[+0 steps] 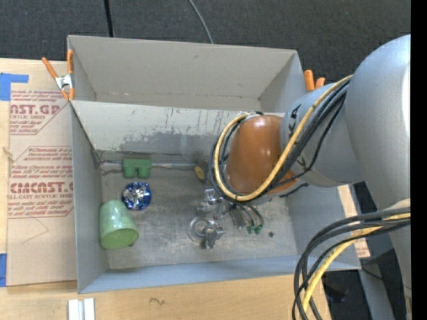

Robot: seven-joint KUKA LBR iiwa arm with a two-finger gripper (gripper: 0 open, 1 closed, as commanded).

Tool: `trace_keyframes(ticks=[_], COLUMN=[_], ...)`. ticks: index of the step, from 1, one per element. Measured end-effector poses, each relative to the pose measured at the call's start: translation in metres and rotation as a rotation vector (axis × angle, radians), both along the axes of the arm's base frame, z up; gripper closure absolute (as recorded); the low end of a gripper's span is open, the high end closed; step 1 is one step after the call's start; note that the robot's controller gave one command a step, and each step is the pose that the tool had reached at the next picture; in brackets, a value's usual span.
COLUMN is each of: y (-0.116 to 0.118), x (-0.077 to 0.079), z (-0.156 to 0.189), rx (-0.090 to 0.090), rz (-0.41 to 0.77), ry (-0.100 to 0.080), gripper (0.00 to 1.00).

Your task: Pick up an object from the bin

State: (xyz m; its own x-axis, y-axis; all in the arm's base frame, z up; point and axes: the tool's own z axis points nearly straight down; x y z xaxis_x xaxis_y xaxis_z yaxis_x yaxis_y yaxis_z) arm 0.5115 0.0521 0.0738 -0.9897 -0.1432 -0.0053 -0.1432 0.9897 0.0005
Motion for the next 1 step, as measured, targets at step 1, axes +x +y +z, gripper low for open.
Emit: trace_keyframes(ticks=[1], y=[0.0022], x=[0.0016], z=[0.1882], rx=[-0.001], rz=[0.21], ry=[-0.005], gripper=[1.0])
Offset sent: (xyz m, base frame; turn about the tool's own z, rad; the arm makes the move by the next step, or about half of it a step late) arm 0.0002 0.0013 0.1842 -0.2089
